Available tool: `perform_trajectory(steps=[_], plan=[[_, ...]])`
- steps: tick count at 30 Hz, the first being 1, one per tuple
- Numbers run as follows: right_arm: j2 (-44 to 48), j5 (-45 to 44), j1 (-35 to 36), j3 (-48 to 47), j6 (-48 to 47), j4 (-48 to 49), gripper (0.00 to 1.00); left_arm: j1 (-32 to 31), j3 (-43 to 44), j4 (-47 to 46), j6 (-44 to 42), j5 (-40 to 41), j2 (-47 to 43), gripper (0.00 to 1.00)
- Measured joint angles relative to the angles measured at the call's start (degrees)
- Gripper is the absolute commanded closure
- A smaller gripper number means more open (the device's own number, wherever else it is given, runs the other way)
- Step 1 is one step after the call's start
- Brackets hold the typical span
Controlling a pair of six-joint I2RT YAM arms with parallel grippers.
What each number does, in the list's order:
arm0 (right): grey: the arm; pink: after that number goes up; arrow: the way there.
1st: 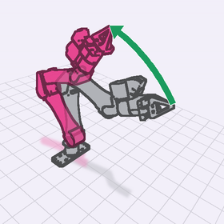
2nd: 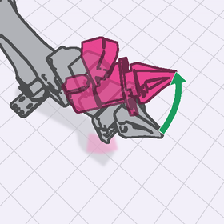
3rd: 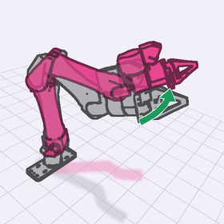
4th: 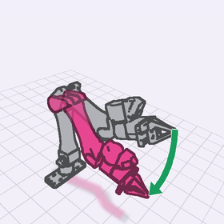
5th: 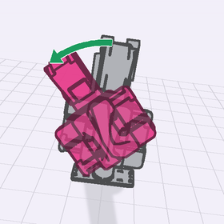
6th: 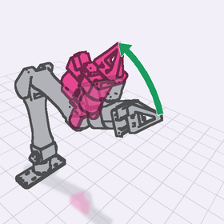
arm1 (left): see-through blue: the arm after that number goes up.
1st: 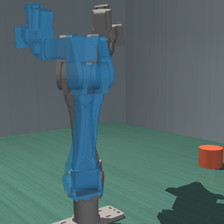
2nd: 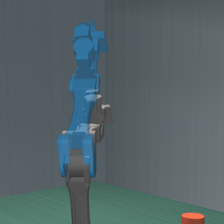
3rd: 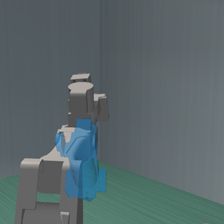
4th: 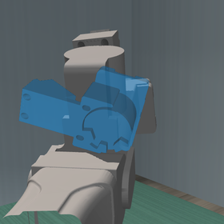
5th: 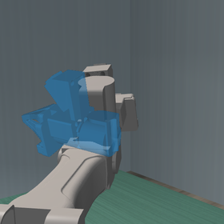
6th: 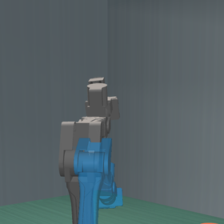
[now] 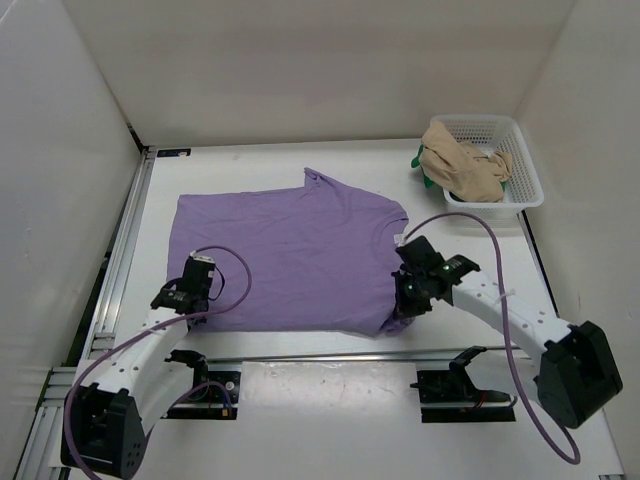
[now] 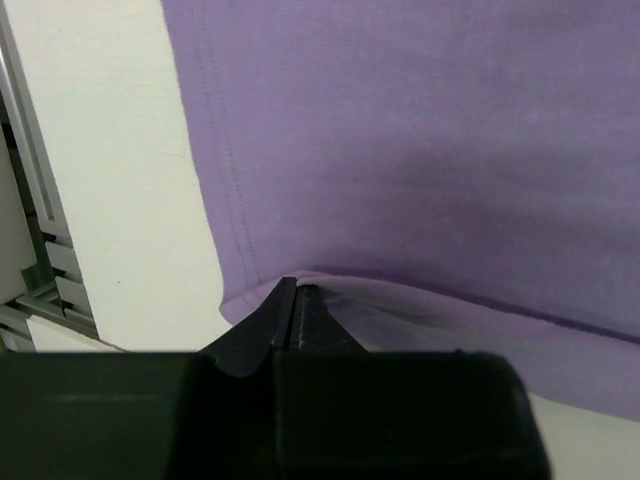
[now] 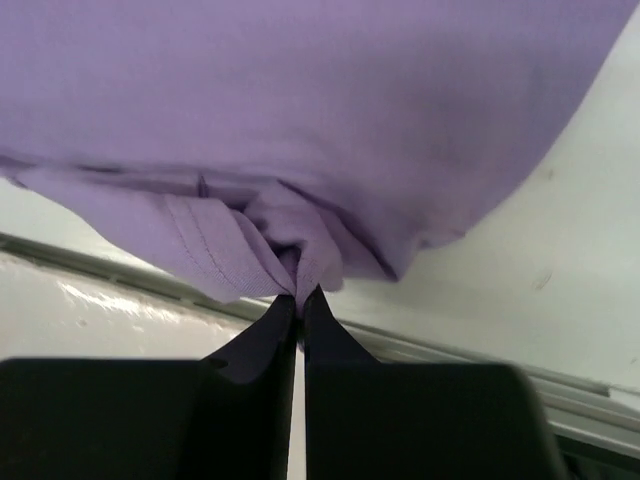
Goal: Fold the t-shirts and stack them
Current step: Grap the side of the flattened tshirt closest away from the robot with both arms, then fold the flattened tshirt in 1/3 of the way
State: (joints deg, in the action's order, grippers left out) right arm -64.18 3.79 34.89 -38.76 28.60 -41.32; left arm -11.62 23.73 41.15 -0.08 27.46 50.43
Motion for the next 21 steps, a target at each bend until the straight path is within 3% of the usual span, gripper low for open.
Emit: perform_trajectory(steps=[8,15,21], plan=[[-16.0,-2.16,-3.21,-16.83,-5.99,2.29,1.0,3.93,5.14,0.37,0.0,1.09,2.05,0.9],[-29.86,-1.92,-4.28,-29.49,-11.1,2.36,1.0,5.49,10.01,-2.56,0.0,2.08,10.16,0.9],[-35.93,-2.34,-7.04,-36.13,-12.57,2.08,1.0,6.71,12.28,-4.04,0.0,2.82,17.09,0.9]])
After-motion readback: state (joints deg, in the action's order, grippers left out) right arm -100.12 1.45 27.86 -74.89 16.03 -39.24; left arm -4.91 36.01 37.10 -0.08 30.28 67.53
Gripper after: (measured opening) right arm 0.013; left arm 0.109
